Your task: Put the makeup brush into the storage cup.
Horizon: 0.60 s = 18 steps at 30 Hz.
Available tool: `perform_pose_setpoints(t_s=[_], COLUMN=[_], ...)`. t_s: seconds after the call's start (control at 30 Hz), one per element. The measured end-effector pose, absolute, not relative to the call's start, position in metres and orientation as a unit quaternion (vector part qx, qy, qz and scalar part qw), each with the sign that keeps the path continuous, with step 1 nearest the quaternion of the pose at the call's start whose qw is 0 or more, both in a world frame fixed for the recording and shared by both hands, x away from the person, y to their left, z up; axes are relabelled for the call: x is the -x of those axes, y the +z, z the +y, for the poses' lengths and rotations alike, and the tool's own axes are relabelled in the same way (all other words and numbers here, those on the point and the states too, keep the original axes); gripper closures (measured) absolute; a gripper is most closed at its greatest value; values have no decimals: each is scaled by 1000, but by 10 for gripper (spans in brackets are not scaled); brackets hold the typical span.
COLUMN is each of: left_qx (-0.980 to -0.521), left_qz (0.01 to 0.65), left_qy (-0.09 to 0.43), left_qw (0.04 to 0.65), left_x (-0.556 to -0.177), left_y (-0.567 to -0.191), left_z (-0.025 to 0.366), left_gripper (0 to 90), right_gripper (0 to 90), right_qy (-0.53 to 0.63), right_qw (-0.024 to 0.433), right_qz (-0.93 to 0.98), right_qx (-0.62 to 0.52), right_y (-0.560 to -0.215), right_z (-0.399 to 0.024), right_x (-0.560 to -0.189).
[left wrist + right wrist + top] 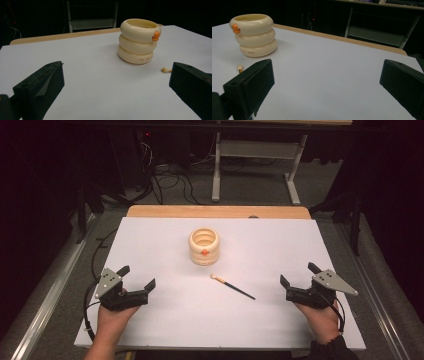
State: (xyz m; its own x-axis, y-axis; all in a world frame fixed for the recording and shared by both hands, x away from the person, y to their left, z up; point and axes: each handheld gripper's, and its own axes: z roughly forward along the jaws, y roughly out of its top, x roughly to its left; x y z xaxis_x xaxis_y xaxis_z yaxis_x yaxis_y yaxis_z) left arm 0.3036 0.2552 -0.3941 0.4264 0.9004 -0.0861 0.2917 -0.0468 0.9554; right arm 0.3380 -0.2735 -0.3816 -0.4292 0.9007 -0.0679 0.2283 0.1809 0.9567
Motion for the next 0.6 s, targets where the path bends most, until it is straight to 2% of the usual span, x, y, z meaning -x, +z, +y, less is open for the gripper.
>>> perform_pose_setpoints(t_s=[0.6], left_qx=[-670], left_qz=[452], left_qy=[289], left_qw=[513], left_x=[-305], left_y=[-393], left_z=[242], left_gripper=[5], right_gripper=[9], right_qy=[494], right_qw=[351], right_qz=[673], right_qx=[-424], right_y=[-381], right_z=[-288], right_x=[-329])
